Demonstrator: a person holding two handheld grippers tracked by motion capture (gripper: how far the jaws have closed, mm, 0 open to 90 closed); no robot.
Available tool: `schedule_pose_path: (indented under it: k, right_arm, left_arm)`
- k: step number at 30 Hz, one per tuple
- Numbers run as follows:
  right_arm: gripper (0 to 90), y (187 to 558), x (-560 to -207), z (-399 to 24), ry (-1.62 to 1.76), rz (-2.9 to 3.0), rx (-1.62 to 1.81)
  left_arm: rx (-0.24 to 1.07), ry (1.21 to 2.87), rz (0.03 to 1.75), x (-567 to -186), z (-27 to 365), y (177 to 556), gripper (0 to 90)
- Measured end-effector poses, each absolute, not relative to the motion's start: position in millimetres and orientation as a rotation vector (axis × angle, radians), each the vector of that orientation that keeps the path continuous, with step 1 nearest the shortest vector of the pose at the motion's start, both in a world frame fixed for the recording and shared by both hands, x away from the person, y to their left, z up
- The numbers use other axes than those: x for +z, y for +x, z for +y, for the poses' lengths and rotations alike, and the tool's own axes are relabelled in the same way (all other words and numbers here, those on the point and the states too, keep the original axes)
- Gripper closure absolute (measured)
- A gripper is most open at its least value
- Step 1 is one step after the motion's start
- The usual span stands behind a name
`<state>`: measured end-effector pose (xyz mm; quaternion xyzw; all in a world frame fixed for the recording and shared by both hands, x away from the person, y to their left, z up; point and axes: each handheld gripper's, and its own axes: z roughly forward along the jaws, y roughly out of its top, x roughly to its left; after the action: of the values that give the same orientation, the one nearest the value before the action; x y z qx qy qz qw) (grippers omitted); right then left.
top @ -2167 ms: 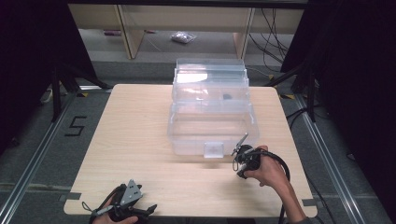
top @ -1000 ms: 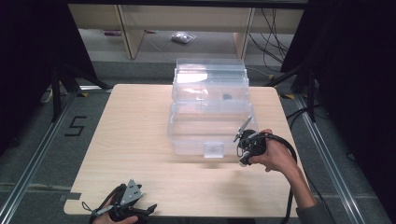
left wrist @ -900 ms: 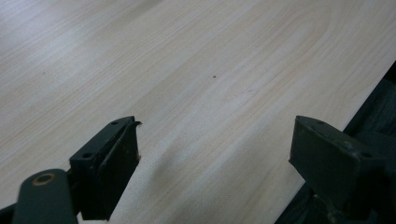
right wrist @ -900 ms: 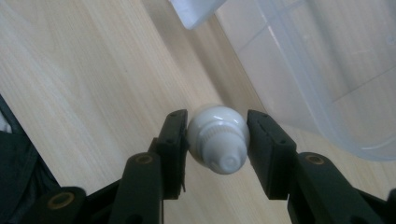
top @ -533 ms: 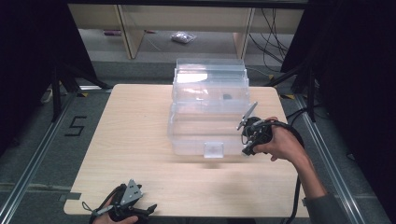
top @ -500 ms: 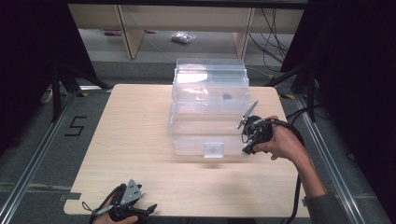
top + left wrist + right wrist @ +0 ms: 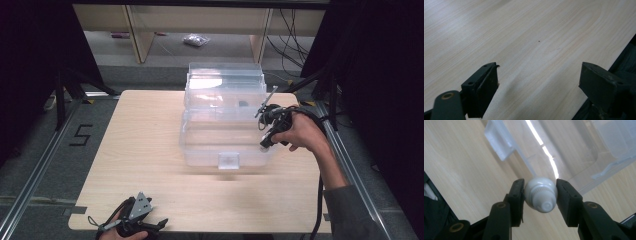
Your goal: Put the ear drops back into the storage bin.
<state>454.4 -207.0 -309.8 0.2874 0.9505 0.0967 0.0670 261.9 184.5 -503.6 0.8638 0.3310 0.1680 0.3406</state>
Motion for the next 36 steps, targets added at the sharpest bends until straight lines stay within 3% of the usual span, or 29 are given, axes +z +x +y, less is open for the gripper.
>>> schedule_pose_path:
  k: [10, 36]
  right_arm:
    - [60.1, 486, -320, -209, 0.946, 2.849, 0.248]
    - [60.1, 532, -384, -207, 1.090, 2.874, 0.107]
  left_arm:
    - [0.439, 2.249, 0.855, -503, 185, 262, 15.0]
    - [0.434, 2.233, 0.860, -504, 184, 261, 15.0]
